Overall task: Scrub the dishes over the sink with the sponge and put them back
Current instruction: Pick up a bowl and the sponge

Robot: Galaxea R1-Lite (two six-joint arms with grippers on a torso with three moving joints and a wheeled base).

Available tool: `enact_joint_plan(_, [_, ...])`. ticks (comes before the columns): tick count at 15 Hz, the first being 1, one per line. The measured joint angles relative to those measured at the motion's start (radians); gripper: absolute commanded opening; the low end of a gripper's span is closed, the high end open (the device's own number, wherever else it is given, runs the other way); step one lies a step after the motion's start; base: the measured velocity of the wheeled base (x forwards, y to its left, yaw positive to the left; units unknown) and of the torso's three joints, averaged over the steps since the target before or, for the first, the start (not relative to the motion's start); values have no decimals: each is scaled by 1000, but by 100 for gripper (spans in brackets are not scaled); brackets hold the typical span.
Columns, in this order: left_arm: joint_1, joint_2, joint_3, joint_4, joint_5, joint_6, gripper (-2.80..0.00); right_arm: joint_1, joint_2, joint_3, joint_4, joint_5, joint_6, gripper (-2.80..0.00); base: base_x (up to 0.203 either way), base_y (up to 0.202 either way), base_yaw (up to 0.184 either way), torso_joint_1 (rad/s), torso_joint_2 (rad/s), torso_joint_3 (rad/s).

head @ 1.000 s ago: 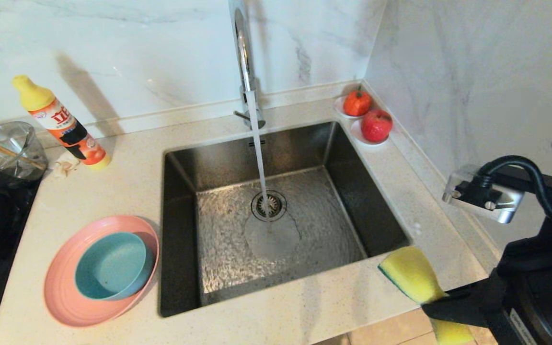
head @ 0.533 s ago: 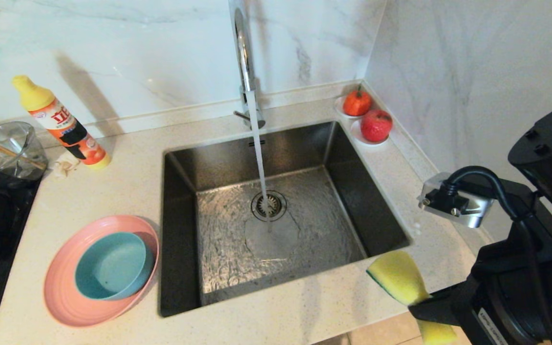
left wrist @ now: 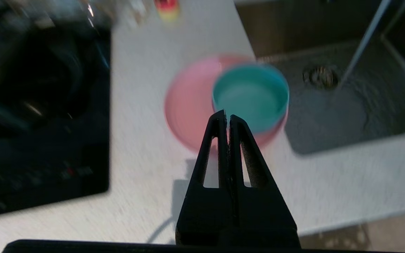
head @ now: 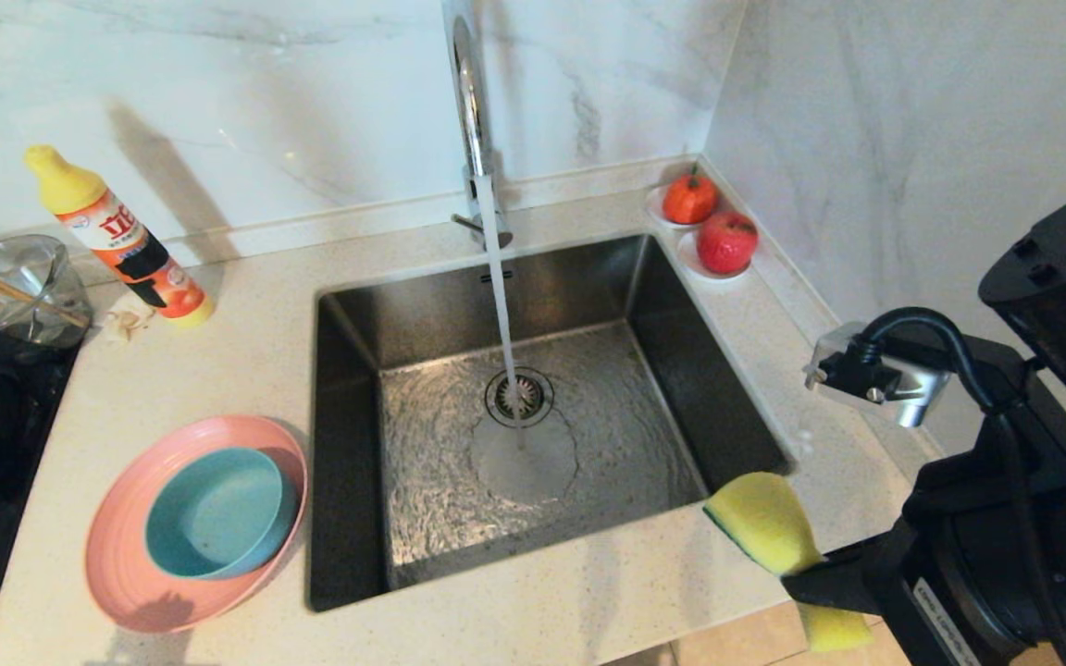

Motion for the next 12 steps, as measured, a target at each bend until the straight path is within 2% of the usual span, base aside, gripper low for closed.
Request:
enact_joint_plan(2, [1, 140, -160, 40, 17, 0, -280, 2, 1, -14, -8, -2, -6, -280, 0, 0, 0, 0, 0, 0])
enact_joint_plan(5, [2, 400, -420, 157, 57, 0, -280, 7, 1, -31, -5, -5, -12, -280, 0, 0, 0, 0, 0, 0])
enact_joint_plan(8, [3, 697, -716, 347, 92, -8, -280, 7, -1, -35, -10, -5, -12, -280, 0, 0, 0, 0, 0, 0])
enact_joint_plan(11, [3, 973, -895, 530, 106, -33, -280, 7, 2, -40, -12, -4, -8, -280, 0, 0, 0, 0, 0, 0])
enact_joint_plan(12, [2, 1046, -927, 563, 108, -49, 0, 7, 3, -41, -12, -4, -8, -280, 0, 0, 0, 0, 0, 0])
